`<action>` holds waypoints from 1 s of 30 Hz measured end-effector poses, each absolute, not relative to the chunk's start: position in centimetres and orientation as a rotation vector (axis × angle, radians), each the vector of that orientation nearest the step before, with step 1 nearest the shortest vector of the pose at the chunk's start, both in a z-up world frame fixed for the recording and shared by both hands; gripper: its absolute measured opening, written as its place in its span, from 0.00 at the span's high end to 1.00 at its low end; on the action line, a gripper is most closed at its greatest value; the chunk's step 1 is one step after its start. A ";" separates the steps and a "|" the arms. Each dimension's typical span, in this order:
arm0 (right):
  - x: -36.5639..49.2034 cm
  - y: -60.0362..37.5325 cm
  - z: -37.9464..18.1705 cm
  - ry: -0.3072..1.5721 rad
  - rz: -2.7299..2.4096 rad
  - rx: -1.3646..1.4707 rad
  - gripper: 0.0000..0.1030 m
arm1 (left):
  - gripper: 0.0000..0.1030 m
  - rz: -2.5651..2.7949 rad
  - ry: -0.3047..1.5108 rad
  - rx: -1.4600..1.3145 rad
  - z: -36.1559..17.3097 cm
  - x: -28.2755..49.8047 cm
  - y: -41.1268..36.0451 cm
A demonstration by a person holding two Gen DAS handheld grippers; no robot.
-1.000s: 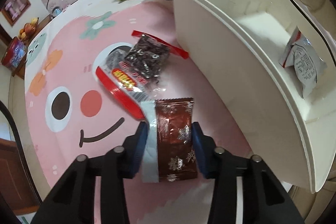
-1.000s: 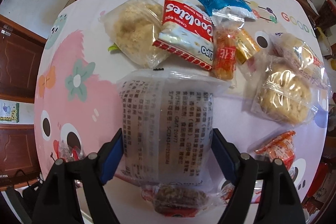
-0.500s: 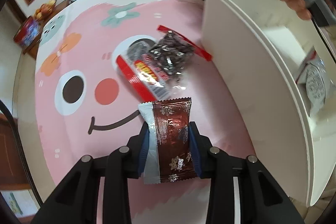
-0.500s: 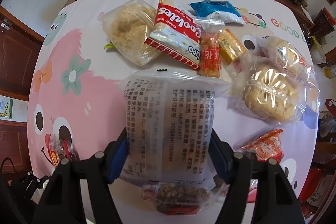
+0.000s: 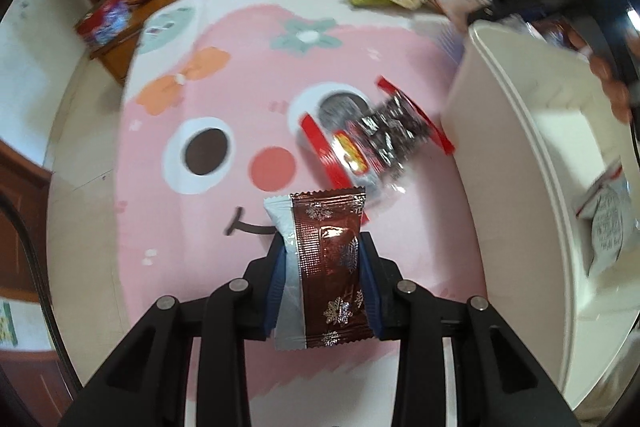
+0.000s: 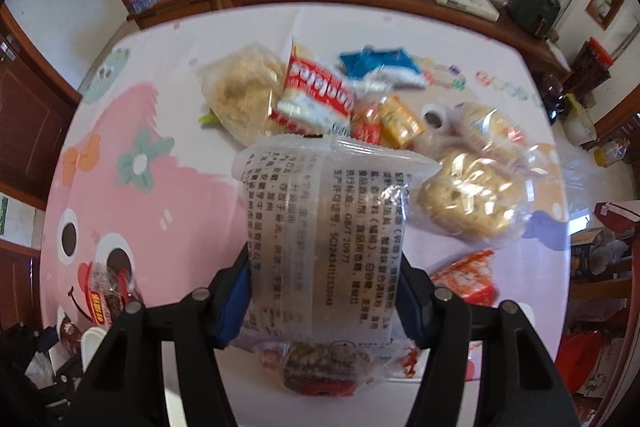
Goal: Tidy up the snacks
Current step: 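Carry both packets over the white tray and release them inside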
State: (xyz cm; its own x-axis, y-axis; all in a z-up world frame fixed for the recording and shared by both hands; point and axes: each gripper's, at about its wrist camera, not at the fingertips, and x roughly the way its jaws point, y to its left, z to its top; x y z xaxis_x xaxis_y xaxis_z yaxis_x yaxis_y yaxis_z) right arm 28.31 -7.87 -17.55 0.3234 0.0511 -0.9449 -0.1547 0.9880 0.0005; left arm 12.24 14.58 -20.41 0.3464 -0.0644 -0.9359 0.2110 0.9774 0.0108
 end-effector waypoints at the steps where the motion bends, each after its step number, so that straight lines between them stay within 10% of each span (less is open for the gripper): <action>1: 28.0 -8.0 -16.8 1.208 0.131 -0.090 0.40 | 0.69 -0.163 1.200 0.124 -20.0 12.2 14.7; 30: 10.9 -14.0 -3.6 0.847 0.136 -0.042 0.40 | 0.69 -0.029 0.995 0.075 -8.7 5.3 10.9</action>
